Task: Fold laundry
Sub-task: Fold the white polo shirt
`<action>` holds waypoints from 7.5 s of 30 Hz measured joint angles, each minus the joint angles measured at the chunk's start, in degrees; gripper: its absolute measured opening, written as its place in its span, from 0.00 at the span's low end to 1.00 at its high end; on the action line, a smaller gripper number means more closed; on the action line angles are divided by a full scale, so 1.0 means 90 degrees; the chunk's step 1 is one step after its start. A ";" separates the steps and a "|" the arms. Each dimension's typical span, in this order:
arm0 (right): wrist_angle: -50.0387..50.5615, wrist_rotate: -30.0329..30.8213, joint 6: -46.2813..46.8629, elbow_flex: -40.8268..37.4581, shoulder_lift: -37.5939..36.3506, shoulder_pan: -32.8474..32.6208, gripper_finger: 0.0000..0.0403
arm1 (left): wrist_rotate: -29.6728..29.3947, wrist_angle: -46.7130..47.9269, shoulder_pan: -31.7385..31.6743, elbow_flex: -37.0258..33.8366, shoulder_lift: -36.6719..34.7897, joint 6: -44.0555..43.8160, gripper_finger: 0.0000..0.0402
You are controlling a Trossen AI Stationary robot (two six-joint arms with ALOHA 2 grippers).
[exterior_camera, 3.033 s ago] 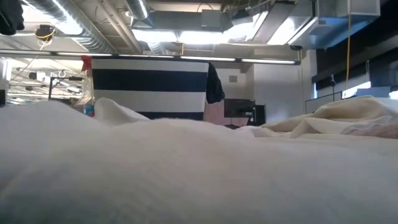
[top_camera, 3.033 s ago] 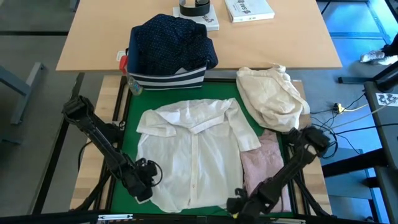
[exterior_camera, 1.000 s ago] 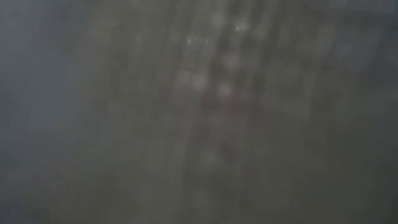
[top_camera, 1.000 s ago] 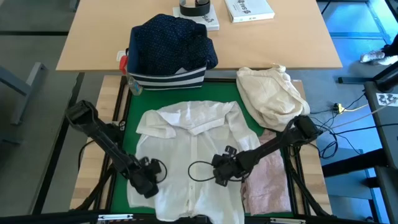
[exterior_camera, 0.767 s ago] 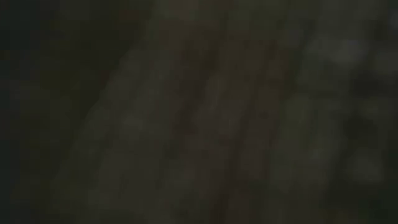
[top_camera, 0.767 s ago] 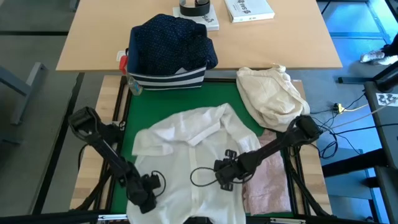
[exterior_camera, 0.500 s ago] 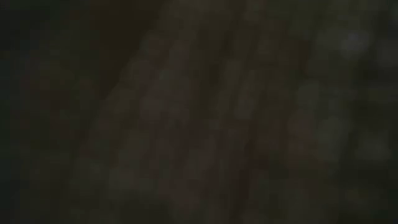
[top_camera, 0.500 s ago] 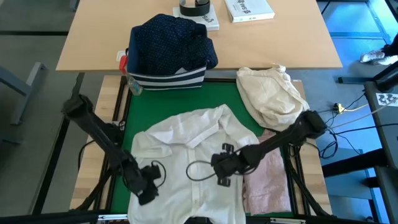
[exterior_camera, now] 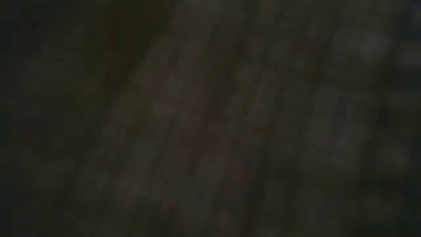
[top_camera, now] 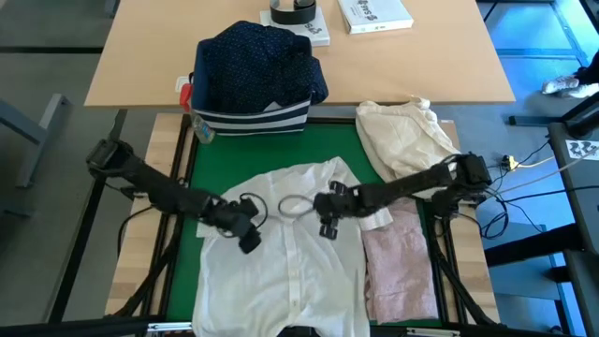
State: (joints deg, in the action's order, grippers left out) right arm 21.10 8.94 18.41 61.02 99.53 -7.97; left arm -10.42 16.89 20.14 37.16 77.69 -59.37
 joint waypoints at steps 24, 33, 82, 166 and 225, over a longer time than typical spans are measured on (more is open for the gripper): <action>-0.2382 0.0232 0.0644 -0.0571 -0.0230 0.2478 0.39 | -0.2235 -0.0100 -0.4182 0.0175 -0.0507 0.2671 0.26; -0.1178 -0.1103 0.0429 -0.0597 -0.0336 0.1752 0.39 | 0.0042 0.0825 -0.3779 0.0163 -0.0522 0.3531 0.26; -0.1410 -0.1281 -0.0269 -0.0969 -0.0304 0.1175 0.39 | 0.2279 0.5158 -0.1513 -0.0262 -0.0613 0.0054 0.39; 0.1491 -0.1999 -0.1270 -0.0590 -0.1422 0.2593 0.39 | -0.0279 0.2301 -0.4325 0.0042 0.0675 0.5302 0.00; 0.1783 -0.2329 -0.1273 -0.1870 -0.1083 0.1651 0.39 | 0.1264 0.2533 -0.4271 0.0071 0.0644 0.4923 0.00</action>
State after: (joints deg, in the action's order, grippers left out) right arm 37.15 -12.03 6.96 44.18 89.78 6.90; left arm 0.96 39.68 -18.31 37.80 83.48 -15.07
